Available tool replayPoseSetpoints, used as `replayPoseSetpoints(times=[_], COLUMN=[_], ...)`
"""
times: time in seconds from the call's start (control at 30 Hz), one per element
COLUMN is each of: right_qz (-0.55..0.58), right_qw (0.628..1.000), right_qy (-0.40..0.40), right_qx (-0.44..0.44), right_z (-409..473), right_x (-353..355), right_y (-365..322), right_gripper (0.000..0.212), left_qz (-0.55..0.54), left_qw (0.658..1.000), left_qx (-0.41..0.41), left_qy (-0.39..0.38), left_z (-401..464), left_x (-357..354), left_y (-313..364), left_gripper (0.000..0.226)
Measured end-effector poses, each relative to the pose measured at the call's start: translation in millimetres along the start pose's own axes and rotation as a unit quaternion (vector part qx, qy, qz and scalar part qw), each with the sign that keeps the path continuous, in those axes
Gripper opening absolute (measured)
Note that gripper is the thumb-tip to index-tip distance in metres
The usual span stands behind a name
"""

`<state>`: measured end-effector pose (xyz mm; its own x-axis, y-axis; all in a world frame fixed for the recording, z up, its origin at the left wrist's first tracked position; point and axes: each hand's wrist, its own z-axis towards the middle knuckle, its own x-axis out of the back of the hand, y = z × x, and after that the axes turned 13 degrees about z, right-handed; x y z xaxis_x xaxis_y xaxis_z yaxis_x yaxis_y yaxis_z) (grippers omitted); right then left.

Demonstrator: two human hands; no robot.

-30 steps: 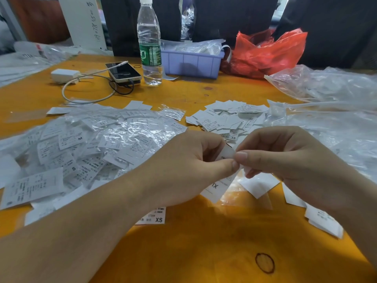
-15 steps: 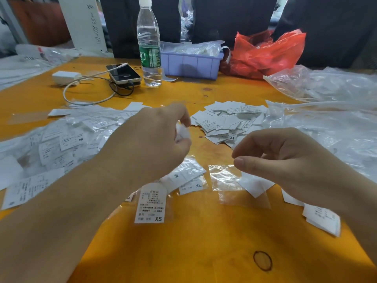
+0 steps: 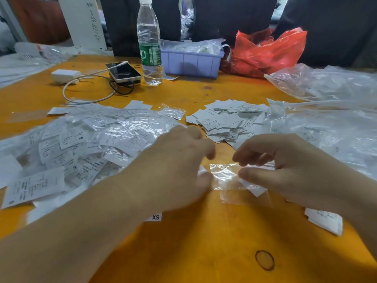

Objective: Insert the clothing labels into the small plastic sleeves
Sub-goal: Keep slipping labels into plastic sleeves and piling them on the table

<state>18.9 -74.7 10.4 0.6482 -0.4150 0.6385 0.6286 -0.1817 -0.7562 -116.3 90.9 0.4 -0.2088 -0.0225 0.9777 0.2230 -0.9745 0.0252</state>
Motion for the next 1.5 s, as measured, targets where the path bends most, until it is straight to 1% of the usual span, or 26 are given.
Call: replayPoseSetpoints(times=[0.07,0.17,0.2,0.23,0.33,0.4,0.47,0.53,0.6,0.73,0.83,0.93,1.17,1.3,1.37,1.5], right_qz=[-0.018,-0.050,-0.050,-0.045,-0.051,-0.075,-0.107,-0.136,-0.160,-0.164,-0.163,-0.172,-0.177,-0.196,-0.201,-0.190], right_qw=[0.999,0.998,0.997,0.998,0.997,0.996,0.993,0.989,0.984,0.982,0.983,0.982,0.981,0.978,0.978,0.981], right_qy=[-0.034,-0.050,-0.051,-0.051,-0.051,-0.056,-0.055,-0.056,-0.072,-0.089,-0.087,-0.082,-0.074,-0.071,-0.061,-0.042], right_qx=[-0.005,0.001,-0.003,-0.008,-0.016,-0.010,0.001,0.007,0.003,-0.013,-0.011,-0.008,-0.001,0.003,0.009,0.027], right_z=[0.8,2.5,2.8,2.8,2.5,2.5,2.3,1.7,1.3,2.3,2.7,2.0,2.1,3.4,3.8,3.4], right_x=[-2.7,-4.4,-4.0,-3.5,-2.3,-1.7,1.0,4.7,7.0,6.8,7.5,8.6,8.6,7.4,6.3,7.1], right_y=[0.9,0.8,0.5,0.3,-0.4,-1.7,-2.9,-2.1,-0.4,2.7,2.7,3.5,1.4,0.4,0.5,-1.5], right_gripper=[0.013,0.006,0.010,0.018,0.050,0.060,0.062,0.059,0.052,0.045,0.043,0.041,0.038,0.049,0.051,0.041], left_qz=[-0.014,0.013,0.010,0.003,-0.021,-0.032,-0.023,-0.042,-0.108,-0.225,-0.266,-0.262,-0.239,-0.238,-0.241,-0.247], left_qw=[0.999,0.996,0.996,0.996,0.996,0.995,0.994,0.993,0.990,0.972,0.961,0.963,0.970,0.970,0.969,0.968], left_qx=[-0.046,-0.079,-0.082,-0.083,-0.085,-0.091,-0.103,-0.100,-0.071,-0.009,0.019,0.019,0.002,0.007,0.008,0.005], left_qy=[-0.022,-0.045,-0.043,-0.036,-0.008,0.009,0.032,0.042,0.049,0.072,0.067,0.053,0.045,0.053,0.053,0.044], left_z=[0.0,1.8,2.3,2.6,3.3,3.2,3.1,2.0,1.1,1.5,2.1,2.2,2.4,2.2,2.0,2.2], left_x=[-5.2,-11.0,-11.8,-12.2,-12.2,-11.6,-12.4,-12.0,-9.4,-4.8,-3.5,-5.0,-5.4,-5.3,-4.8,-4.2], left_y=[9.5,15.2,14.4,13.1,11.6,13.8,16.1,16.2,14.2,8.3,6.1,6.2,6.8,6.8,6.7,7.2], left_gripper=[0.036,0.048,0.047,0.043,0.027,0.019,0.014,0.010,0.004,0.010,0.011,0.009,0.009,0.010,0.013,0.022])
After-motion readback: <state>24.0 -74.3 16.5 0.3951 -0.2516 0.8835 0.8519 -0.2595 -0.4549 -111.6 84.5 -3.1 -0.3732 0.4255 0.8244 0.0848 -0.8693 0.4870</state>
